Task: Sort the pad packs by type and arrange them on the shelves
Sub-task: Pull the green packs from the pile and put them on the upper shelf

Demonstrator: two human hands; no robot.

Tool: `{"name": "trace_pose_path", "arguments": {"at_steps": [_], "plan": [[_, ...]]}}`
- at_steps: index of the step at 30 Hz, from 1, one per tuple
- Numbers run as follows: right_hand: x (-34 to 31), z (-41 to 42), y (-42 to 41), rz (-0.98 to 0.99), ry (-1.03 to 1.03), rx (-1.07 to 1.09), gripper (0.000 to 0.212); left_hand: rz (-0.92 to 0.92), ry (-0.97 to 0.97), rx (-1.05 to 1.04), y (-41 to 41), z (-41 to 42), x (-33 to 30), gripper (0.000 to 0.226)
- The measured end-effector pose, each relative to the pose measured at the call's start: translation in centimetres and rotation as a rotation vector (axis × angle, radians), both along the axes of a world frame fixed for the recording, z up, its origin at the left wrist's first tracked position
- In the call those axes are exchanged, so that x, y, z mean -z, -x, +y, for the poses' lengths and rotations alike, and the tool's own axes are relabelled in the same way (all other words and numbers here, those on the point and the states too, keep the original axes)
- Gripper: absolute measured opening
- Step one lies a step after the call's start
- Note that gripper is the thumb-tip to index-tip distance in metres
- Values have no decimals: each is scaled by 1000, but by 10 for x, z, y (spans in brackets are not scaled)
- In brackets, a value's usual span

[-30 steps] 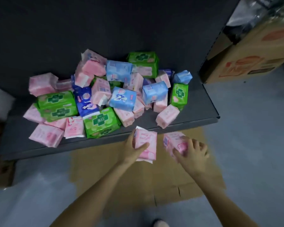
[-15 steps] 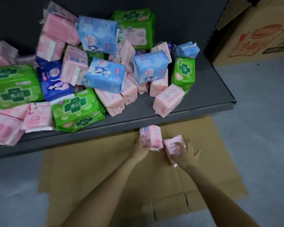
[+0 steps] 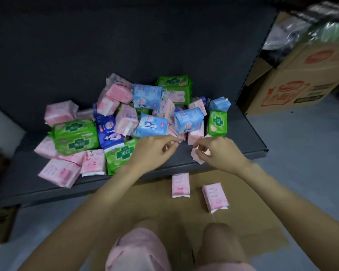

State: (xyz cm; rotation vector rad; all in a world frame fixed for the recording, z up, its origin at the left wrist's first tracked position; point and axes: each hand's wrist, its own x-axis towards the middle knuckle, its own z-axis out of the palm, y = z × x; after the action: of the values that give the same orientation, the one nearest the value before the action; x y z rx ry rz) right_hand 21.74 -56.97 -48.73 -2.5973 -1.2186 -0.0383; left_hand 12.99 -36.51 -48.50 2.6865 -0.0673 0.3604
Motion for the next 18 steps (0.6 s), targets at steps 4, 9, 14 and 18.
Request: {"name": "trace_pose_path", "arguments": {"at_steps": [4, 9, 14, 18], "plan": [[-83, 30, 3, -56, -179, -113, 28, -287, 56, 24, 15, 26, -77, 29], [-177, 73, 3, -268, -401, -247, 32, -415, 237, 98, 27, 65, -174, 29], [-267, 136, -10, -542, -643, -343, 27, -758, -40, -5, 36, 134, -256, 26], [-315, 196, -26, -725, -795, -373, 25, -928, -196, -132, 29, 189, -304, 25]]}}
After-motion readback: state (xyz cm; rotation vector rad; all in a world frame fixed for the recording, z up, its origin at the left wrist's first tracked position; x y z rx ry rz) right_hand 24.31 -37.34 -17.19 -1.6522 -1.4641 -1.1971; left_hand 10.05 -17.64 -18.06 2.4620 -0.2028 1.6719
